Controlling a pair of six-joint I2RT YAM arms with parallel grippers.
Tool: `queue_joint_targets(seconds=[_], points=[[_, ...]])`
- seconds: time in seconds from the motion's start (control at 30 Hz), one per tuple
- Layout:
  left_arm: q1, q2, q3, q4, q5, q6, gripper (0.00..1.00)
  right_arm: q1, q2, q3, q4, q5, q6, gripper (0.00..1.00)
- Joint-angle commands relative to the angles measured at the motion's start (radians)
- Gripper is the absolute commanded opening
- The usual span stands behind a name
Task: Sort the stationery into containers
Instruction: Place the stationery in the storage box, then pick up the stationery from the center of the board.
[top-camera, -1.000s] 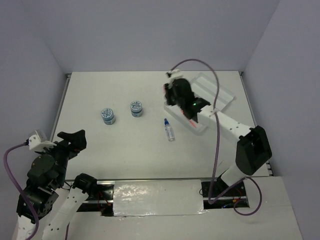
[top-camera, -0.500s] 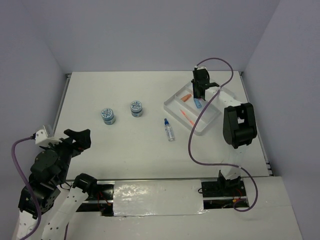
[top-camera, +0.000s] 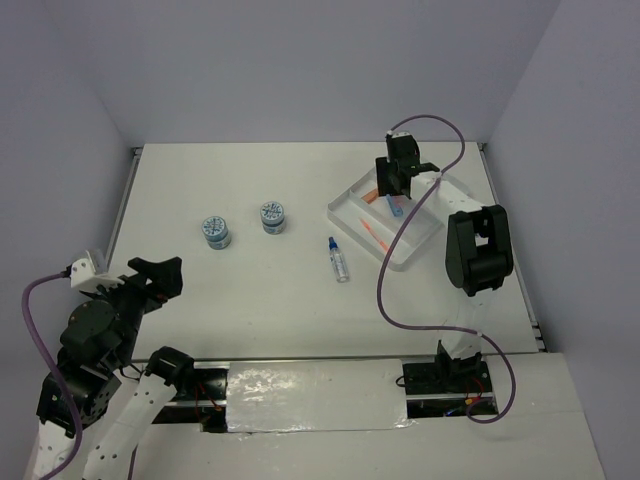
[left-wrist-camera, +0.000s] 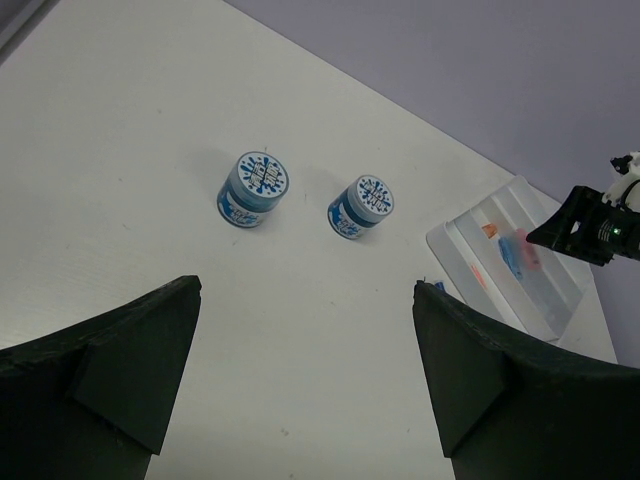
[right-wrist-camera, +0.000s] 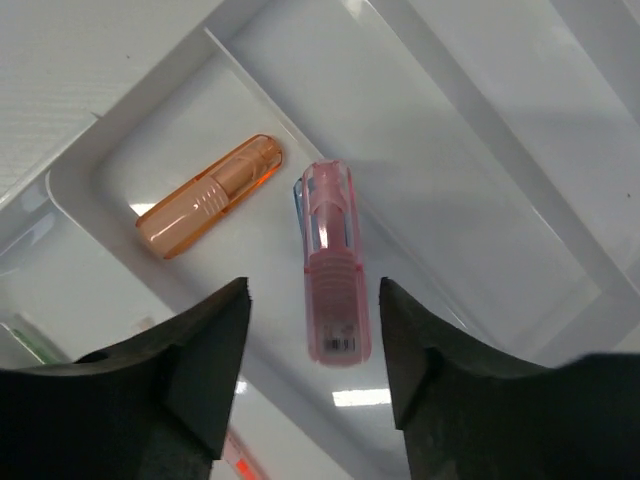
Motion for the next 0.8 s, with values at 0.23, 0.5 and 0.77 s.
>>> queue_joint_targets(seconds=[0.23, 0.5, 0.77], points=[[0.004, 0.007, -0.004, 0.05, 0.012, 0.029, 0.99, 0.011, -0.08, 0.04, -0.031, -0.056, 0.037, 0.83], [0.006, 0.018, -0.004, 0.051, 0.009, 0.026, 0.99, 0.209, -0.136, 0.049, 0.001, -0.206, 0.135, 1.0], [0.006, 0.03, -0.004, 0.053, 0.019, 0.032, 0.99, 0.462, 0.068, 0.204, 0.072, -0.239, 0.113, 1.0]])
